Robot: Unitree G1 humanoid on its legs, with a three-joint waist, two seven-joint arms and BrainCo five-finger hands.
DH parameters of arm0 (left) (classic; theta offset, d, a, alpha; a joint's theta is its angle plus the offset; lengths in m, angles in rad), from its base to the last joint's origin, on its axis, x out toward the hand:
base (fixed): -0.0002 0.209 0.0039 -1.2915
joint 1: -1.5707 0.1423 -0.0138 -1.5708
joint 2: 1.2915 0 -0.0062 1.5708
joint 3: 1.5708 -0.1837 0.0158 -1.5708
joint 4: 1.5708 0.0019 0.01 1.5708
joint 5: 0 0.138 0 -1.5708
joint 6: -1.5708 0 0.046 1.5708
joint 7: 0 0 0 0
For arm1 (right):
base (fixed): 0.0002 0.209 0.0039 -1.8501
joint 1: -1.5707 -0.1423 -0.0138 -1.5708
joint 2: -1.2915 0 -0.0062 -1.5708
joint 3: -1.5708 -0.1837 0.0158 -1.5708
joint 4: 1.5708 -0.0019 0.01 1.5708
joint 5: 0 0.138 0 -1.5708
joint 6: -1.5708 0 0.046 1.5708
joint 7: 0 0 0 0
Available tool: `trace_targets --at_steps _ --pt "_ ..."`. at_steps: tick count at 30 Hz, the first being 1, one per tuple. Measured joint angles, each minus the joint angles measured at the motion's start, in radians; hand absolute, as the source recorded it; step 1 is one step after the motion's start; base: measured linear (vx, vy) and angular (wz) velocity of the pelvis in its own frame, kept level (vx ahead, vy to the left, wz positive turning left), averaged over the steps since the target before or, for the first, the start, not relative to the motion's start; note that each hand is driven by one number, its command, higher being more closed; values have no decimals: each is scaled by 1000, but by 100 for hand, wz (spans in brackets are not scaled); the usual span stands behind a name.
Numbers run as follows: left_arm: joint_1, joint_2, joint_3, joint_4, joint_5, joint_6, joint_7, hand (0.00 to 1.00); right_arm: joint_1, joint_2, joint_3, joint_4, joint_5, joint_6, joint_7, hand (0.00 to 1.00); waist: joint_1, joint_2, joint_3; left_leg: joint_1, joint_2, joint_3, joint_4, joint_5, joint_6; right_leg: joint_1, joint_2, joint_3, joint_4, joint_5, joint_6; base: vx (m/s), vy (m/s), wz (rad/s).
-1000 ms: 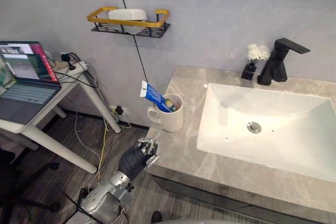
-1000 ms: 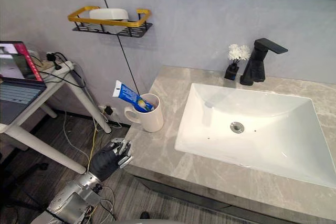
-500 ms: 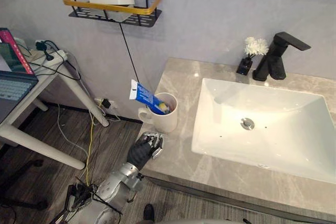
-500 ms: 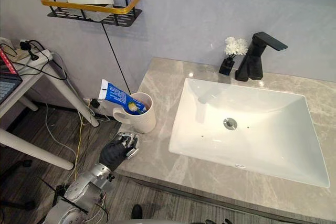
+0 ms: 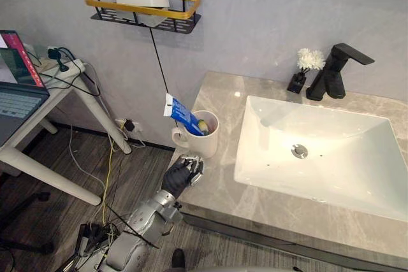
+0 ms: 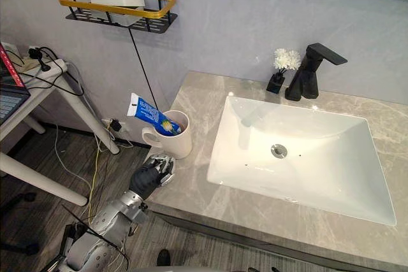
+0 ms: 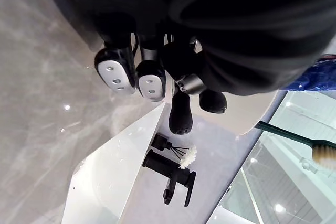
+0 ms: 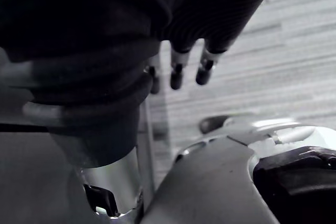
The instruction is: Organize washtable
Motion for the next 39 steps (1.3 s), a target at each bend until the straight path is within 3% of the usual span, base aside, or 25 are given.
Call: trace_targets --at_steps 19,39 --pt "-86 -13 -31 48 20 -11 2 100 -24 -6 29 1 6 1 2 0 -12 -1 -1 -18 0 23 0 0 0 -27 -1 8 -2 6 -1 -1 -1 -2" --pt "-103 -80 47 111 94 -42 7 100 -30 -5 26 0 7 1 2 0 -27 4 0 -16 1 41 0 0 0 -18 0 26 -35 28 1 0 -1 -2"
